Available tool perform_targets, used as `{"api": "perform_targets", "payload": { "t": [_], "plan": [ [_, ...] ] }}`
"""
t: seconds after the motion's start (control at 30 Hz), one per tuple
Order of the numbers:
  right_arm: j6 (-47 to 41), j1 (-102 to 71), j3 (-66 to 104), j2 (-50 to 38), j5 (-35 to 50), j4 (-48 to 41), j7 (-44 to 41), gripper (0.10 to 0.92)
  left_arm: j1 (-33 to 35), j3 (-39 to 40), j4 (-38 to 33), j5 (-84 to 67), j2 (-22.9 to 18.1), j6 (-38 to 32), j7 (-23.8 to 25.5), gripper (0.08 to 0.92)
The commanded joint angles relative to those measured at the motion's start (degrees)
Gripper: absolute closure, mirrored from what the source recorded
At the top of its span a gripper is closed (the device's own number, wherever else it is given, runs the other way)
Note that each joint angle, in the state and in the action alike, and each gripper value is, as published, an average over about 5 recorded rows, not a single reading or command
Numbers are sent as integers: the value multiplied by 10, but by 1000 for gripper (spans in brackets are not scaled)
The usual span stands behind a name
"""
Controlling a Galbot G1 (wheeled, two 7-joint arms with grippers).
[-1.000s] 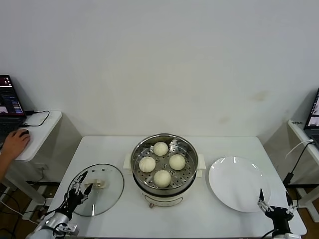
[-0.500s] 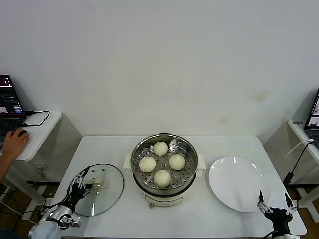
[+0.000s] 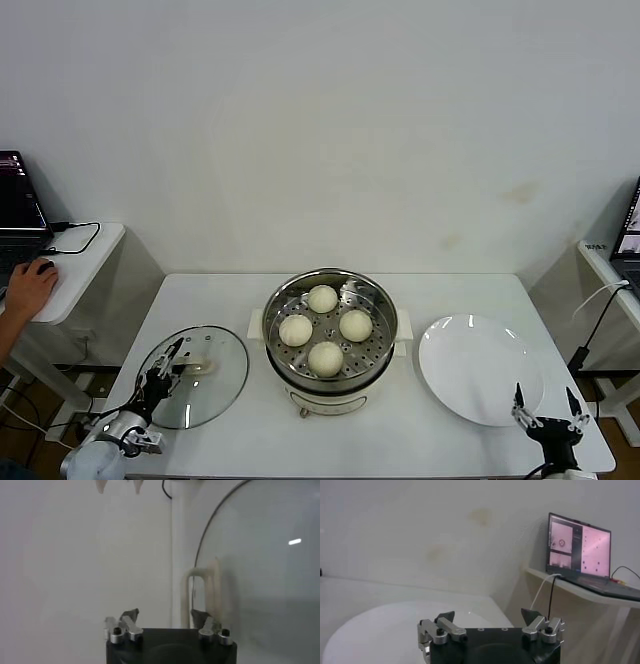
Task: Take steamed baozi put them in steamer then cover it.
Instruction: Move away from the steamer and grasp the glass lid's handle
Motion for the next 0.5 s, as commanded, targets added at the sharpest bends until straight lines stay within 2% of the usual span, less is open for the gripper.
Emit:
{"api": "perform_targets", "payload": {
  "t": [0.03, 0.43, 0.5],
  "plan": [
    [0, 0, -1, -1, -1, -1, -1, 203, -6, 3, 10, 3, 2, 0, 6, 467],
    [0, -1, -5, -1, -4, -5, -2, 203, -14, 6, 33, -2, -8, -3, -18, 806],
    [0, -1, -5, -1, -5, -5, -2, 203, -13, 5, 34, -5, -10, -3, -27, 836]
  ]
}}
